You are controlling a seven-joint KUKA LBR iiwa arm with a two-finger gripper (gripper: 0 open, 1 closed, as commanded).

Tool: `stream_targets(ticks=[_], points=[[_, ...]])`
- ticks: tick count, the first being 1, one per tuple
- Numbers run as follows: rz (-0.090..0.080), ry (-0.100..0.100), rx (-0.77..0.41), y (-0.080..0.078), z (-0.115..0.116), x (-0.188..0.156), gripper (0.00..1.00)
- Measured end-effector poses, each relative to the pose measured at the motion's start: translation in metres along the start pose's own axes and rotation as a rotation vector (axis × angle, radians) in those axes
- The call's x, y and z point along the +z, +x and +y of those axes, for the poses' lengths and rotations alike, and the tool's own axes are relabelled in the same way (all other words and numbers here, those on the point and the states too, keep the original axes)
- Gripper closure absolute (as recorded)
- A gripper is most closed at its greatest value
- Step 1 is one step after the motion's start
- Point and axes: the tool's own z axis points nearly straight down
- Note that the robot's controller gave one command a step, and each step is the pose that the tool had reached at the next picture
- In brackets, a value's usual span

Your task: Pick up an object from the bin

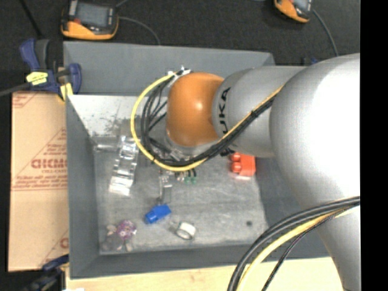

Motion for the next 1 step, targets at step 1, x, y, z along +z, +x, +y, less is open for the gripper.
stream_targets(ticks=[1], points=[[-0.005,0.0,-0.271,0.1136,0.0063,0.0122,0.0]])
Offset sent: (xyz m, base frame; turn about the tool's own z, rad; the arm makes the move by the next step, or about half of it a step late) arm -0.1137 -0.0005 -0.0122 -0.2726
